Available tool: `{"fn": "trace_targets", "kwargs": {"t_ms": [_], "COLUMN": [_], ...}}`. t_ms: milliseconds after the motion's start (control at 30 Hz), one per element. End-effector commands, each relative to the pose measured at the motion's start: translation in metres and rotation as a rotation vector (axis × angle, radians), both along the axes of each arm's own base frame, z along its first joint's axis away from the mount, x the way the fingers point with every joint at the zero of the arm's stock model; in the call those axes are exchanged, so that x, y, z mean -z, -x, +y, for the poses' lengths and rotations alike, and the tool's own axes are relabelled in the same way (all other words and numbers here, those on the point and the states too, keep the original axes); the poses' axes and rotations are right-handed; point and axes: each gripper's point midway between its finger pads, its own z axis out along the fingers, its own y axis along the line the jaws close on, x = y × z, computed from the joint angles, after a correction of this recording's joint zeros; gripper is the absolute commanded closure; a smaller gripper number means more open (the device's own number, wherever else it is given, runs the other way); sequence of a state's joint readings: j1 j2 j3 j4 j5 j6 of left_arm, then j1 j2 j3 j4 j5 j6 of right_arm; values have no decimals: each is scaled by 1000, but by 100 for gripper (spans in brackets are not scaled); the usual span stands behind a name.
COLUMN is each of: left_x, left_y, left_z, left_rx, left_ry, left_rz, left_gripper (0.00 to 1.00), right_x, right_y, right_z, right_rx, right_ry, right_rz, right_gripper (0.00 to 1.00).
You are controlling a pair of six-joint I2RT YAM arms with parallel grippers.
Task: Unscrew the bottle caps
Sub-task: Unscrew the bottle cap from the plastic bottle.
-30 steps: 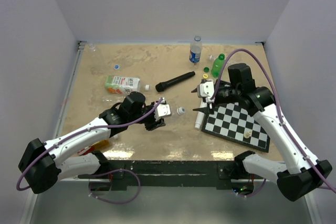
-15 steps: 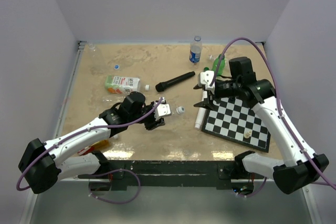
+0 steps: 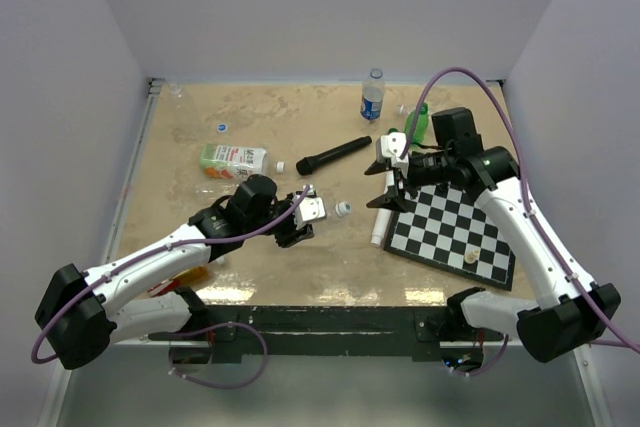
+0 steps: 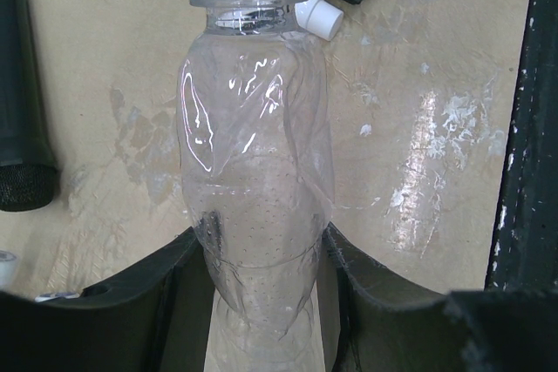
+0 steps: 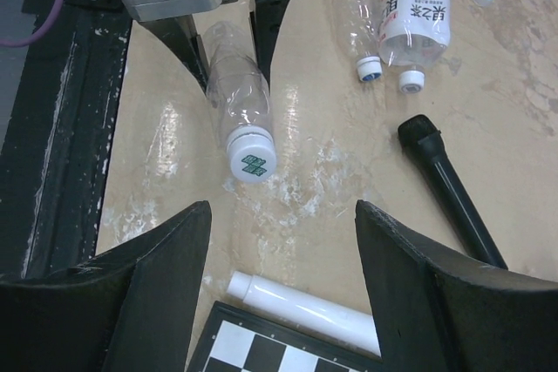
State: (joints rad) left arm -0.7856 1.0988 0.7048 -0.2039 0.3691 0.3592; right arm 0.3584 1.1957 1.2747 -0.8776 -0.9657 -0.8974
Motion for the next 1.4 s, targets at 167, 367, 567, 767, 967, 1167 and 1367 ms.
{"fn": "trace_targets", "kwargs": {"t_ms": [167, 367, 567, 767, 967, 1167, 1367], "left_x": [-10, -9, -10, -10, -9, -9, -9], "left_y": [-4, -5, -5, -6, -7, -8, -10], "left_z": [-1, -1, -1, 0, 0, 0, 1], "left_rx": [-7, -12, -11, -17, -25, -28, -42], "left_ry": [28, 26, 27, 24, 19, 19, 15], "left_rz": [-36, -37, -41, -41, -44, -41, -45], "left_gripper": [98, 99, 99, 99, 99, 99, 99], "right_x": [-7, -6, -6, -5, -9, 4, 26], "right_y": [5, 1, -1, -3, -10, -14, -17], "right_z": [3, 3, 5, 7, 11, 19, 35], "right_rx": [-11, 6, 8, 16, 87, 92, 58], "right_ry": [-35, -24, -30, -40, -88, -115, -78], "right_rz": [62, 100, 120, 142, 224, 322, 381], "right_gripper": [30, 30, 30, 30, 30, 29, 31]}}
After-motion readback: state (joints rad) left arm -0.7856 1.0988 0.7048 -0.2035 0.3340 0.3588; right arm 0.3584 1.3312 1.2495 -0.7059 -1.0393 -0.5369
